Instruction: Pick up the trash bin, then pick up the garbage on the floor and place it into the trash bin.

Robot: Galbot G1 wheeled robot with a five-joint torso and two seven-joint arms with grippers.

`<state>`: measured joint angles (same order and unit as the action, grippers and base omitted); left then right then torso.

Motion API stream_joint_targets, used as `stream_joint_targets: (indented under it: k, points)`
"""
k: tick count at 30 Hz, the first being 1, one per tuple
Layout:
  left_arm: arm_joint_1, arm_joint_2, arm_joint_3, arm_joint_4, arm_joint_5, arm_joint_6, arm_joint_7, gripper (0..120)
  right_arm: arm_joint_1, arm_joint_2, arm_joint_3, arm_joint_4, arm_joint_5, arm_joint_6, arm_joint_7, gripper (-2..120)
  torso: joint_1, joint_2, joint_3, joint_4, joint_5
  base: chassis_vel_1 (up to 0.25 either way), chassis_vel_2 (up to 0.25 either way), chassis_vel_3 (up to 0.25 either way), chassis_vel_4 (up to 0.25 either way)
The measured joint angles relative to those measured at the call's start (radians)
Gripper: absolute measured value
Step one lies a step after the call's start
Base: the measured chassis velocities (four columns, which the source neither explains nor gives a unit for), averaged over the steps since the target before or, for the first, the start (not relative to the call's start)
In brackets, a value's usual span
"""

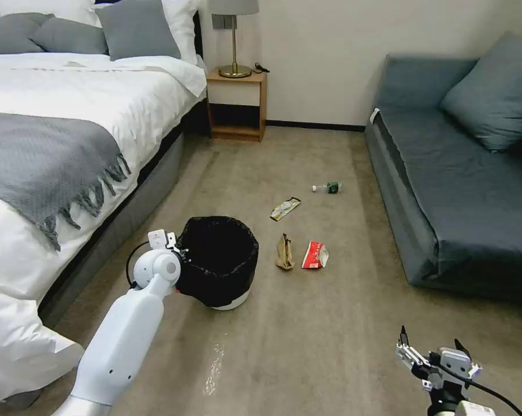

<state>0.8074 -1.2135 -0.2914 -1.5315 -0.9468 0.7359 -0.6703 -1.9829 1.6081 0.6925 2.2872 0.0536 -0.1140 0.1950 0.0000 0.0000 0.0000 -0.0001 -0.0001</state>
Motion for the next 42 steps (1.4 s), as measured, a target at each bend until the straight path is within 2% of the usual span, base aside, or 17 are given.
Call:
stream_joint_targets:
  k: [3,5,6,8,22,25,26,29,35,42]
  points:
    - [0.015,0.004,-0.014,-0.011,0.04,0.0,0.015,5,-0.001,0.0,-0.001,0.0,0.0,0.0,0.0,100,0.0,0.0,0.0,0.0001,0.0,0.0,0.0,0.0,0.0]
    - [0.037,0.01,-0.028,-0.031,0.113,-0.005,0.042,5,-0.001,0.0,-0.003,0.0,0.0,0.0,0.0,100,0.0,0.0,0.0,0.0001,0.0,0.0,0.0,0.0,0.0]
    - [0.037,0.01,-0.028,-0.031,0.113,-0.005,0.042,5,-0.001,0.0,-0.003,0.0,0.0,0.0,0.0,100,0.0,0.0,0.0,0.0001,0.0,0.0,0.0,0.0,0.0]
    - [0.067,0.016,-0.045,-0.064,0.176,-0.016,0.063,5,-0.009,0.0,-0.014,0.002,0.001,0.0,-0.004,100,0.0,0.0,0.0,0.0002,0.0001,0.0,0.0,0.0,0.0]
    - [0.202,0.05,-0.119,-0.221,0.37,-0.068,0.115,5,-0.016,0.0,-0.031,0.014,0.0,-0.021,-0.011,100,0.0,0.0,0.0,0.0002,-0.0001,0.0,0.0,0.0,0.0]
    - [0.245,0.067,-0.145,-0.287,0.408,-0.083,0.122,5,-0.02,0.0,-0.039,0.022,-0.001,-0.041,-0.017,100,0.0,0.0,0.0,0.0003,-0.0001,0.0,0.0,0.0,0.0]
    - [0.245,0.067,-0.145,-0.287,0.408,-0.083,0.122,5,-0.02,0.0,-0.039,0.022,-0.001,-0.041,-0.017,100,0.0,0.0,0.0,0.0003,-0.0001,0.0,0.0,0.0,0.0]
    - [0.294,0.073,-0.167,-0.363,0.433,-0.088,0.125,5,-0.02,0.0,-0.04,0.023,-0.001,-0.043,-0.017,100,0.0,0.0,0.0,0.0003,0.0001,0.0,0.0,0.0,0.0]
    - [0.362,0.076,-0.185,-0.446,0.498,-0.104,0.141,4,-0.013,0.0,-0.041,0.022,0.005,-0.05,-0.025,100,0.0,0.0,0.0,0.0,-0.0001,0.0,0.0,0.0,0.0]
    - [0.481,0.055,-0.22,-0.571,0.576,-0.114,0.155,4,0.024,0.0,-0.038,0.0,0.035,-0.066,-0.052,100,0.0,0.0,0.0,0.0001,0.0,0.0,0.0,0.0,0.0]
